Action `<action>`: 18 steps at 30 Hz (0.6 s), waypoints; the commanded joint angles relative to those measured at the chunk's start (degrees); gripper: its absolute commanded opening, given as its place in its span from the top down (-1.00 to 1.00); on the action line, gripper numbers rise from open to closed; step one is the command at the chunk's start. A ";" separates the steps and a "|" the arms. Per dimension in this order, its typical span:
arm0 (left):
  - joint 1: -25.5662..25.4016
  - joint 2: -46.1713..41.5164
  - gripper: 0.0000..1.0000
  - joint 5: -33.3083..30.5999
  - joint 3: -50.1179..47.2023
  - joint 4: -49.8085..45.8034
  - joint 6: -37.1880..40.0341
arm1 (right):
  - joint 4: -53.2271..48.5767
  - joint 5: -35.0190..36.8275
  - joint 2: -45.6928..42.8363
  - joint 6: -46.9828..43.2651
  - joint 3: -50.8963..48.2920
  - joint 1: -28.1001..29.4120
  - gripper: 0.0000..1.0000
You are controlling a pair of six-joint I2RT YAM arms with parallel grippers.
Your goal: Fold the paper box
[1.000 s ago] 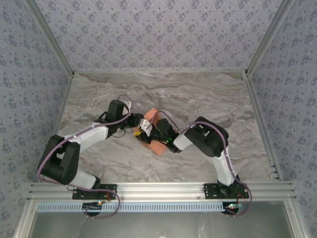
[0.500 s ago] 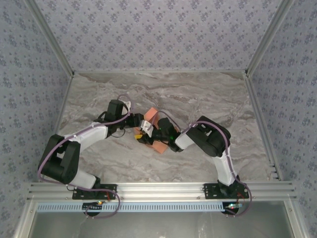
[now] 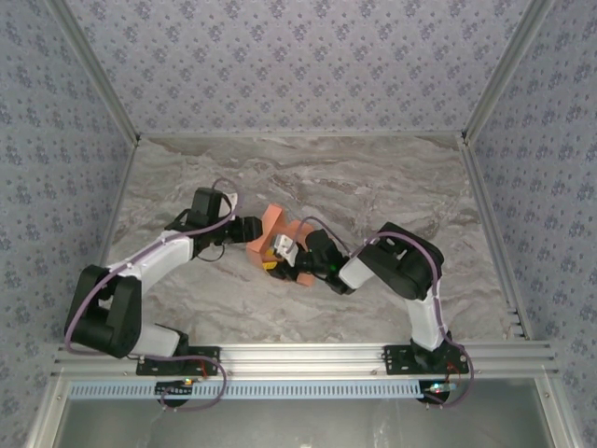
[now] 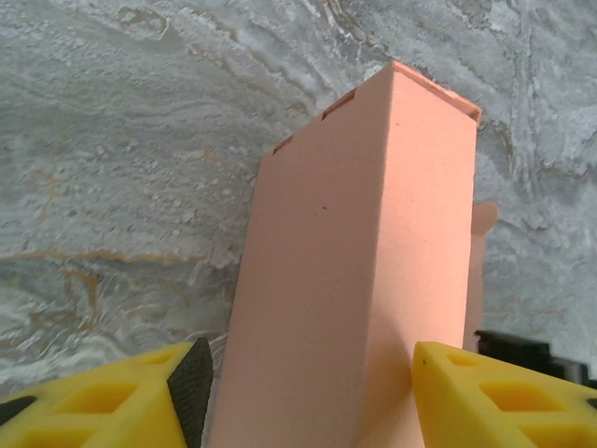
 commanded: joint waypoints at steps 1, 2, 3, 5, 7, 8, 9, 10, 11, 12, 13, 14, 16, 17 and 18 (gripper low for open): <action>0.19 -2.30 -0.16 -2.02 -2.31 -5.27 2.20 | 4.03 3.20 -2.03 0.55 -0.29 0.91 0.23; 0.19 -2.82 -0.15 -1.96 -2.60 -5.32 1.95 | 3.94 3.20 -2.18 0.27 0.03 1.26 0.23; 0.19 -3.31 -0.15 -2.04 -2.93 -5.42 1.77 | 3.84 3.45 -2.32 -0.13 0.44 1.74 0.23; 0.19 -4.23 -0.15 -2.18 -3.40 -5.35 1.43 | 3.54 3.01 -2.41 -0.53 1.28 2.53 0.24; 0.19 -4.88 -0.15 -2.19 -3.78 -5.12 1.44 | 3.35 1.93 -2.10 -0.42 2.46 3.32 0.24; 0.21 -4.91 -0.14 -2.22 -4.00 -4.82 1.33 | 3.38 1.73 -1.83 -0.46 2.86 3.71 0.25; 0.19 -4.77 -0.12 -1.99 -4.21 -4.39 0.95 | 3.46 1.64 -1.51 -0.42 3.31 4.10 0.26; 0.19 -4.47 -0.09 -1.50 -4.65 -3.65 0.27 | 3.83 1.62 -1.09 -0.25 3.70 4.38 0.27; 0.21 -4.16 -0.07 -1.10 -4.95 -2.88 -0.39 | 4.05 1.51 -0.77 0.00 4.12 4.51 0.27; 0.19 -3.81 -0.03 -0.81 -5.51 -1.96 -1.35 | 4.27 1.27 -0.42 0.35 4.59 4.68 0.27; 0.19 -3.63 0.00 -0.82 -6.11 -1.00 -2.28 | 4.41 1.39 -0.15 0.63 4.96 4.82 0.27; 0.19 -3.50 0.02 -1.13 -6.59 -0.40 -3.05 | 4.70 1.57 0.02 0.88 5.23 5.08 0.28; 0.19 -3.39 0.07 -1.74 -7.53 0.87 -4.65 | 4.99 1.38 0.38 1.44 5.95 5.38 0.27; 0.19 -3.39 0.08 -1.87 -7.90 1.20 -5.30 | 4.91 1.15 0.68 1.55 6.21 5.54 0.25; 0.19 -3.40 0.10 -2.11 -8.09 1.53 -5.73 | 4.59 0.84 1.02 1.47 6.55 5.87 0.23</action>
